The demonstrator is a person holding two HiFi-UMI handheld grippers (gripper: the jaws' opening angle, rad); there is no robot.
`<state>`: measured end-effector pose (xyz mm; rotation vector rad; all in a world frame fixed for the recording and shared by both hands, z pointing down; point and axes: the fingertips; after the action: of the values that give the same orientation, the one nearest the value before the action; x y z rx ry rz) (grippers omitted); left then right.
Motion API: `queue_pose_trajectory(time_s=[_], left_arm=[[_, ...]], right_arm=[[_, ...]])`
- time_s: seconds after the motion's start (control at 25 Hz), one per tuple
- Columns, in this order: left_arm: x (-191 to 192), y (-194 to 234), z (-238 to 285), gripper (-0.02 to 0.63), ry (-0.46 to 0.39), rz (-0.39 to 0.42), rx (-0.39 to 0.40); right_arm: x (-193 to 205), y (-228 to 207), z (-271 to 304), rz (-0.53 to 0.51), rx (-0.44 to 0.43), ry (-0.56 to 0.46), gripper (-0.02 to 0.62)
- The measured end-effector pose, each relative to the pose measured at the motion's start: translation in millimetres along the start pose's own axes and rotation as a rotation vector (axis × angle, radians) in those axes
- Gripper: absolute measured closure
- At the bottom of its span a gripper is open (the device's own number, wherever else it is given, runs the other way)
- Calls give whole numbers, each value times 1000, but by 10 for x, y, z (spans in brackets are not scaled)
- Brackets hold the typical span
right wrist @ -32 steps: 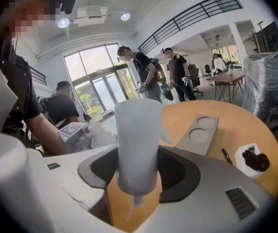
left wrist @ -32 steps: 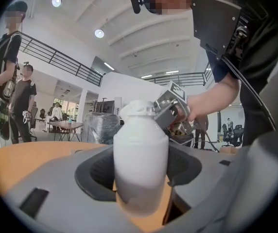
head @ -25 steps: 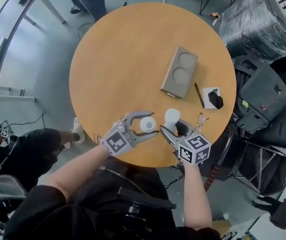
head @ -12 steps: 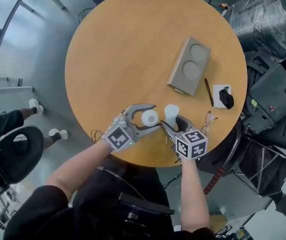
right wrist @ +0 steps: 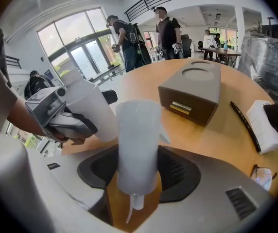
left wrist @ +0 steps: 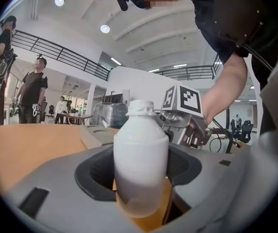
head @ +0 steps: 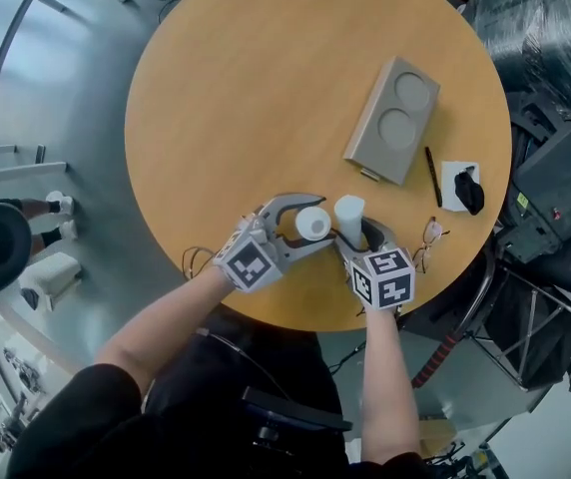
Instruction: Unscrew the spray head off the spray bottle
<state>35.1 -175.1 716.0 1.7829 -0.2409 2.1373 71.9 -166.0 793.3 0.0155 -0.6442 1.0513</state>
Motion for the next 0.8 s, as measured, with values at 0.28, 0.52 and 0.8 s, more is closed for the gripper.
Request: queue_pose_trajectory(time_s=[0.28, 0.52, 0.8], left_arm=[[241, -3, 93, 301, 85, 2, 3], [451, -26, 83, 301, 131, -12, -3], [544, -53, 20, 297, 154, -17, -1]], right_arm=[[135, -92, 118, -19, 16, 47, 345], [199, -125, 166, -19, 14, 61, 345], [206, -132, 192, -44, 22, 62, 344]])
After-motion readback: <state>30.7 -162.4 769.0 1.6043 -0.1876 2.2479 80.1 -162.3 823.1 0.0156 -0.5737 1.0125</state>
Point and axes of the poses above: the fingertips, and each gripper's own axes: z forward along the fingers, y to its left, x out of its underside, and after that the axes turned 1 degree about x, right-handed
